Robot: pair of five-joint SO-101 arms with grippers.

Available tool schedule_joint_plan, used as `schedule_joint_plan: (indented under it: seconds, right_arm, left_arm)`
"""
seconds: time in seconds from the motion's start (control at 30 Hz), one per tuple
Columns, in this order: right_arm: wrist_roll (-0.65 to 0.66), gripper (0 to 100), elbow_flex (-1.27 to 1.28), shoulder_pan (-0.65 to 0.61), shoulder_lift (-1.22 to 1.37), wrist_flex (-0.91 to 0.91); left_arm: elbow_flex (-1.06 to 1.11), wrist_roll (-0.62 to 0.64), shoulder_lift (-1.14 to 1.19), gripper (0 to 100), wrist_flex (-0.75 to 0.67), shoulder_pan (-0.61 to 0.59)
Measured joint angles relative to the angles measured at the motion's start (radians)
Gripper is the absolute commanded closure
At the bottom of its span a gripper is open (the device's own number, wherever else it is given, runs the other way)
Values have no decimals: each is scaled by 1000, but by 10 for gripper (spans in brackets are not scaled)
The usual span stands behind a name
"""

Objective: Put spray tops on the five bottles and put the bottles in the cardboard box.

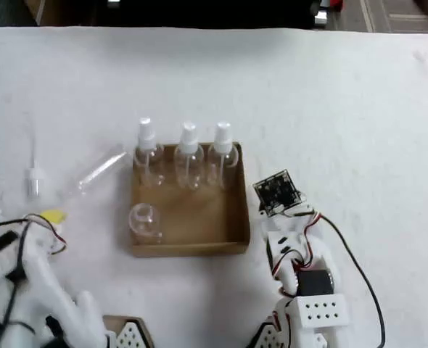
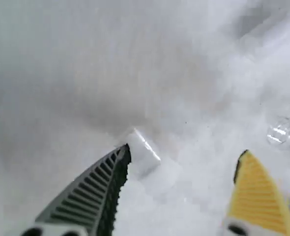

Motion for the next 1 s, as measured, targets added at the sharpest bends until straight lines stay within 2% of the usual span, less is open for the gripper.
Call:
schedule_joint_plan:
  seconds: [0.1,0.27,0.6,0.77,1.0]
  right_arm:
    - [0,983,0,0,0,0]
    - [0,983,0,0,0,0]
    - [0,983,0,0,0,0]
    - [0,983,0,0,0,0]
    - [0,983,0,0,0,0]
  left_arm:
    - [-74,0,158,600,58,-14]
    - [-190,0,316,605,103,-26]
    - [-264,104,373,834,115,-46]
    - [-272,112,373,956,80,-52]
    - [-331,120,374,976,64,-58]
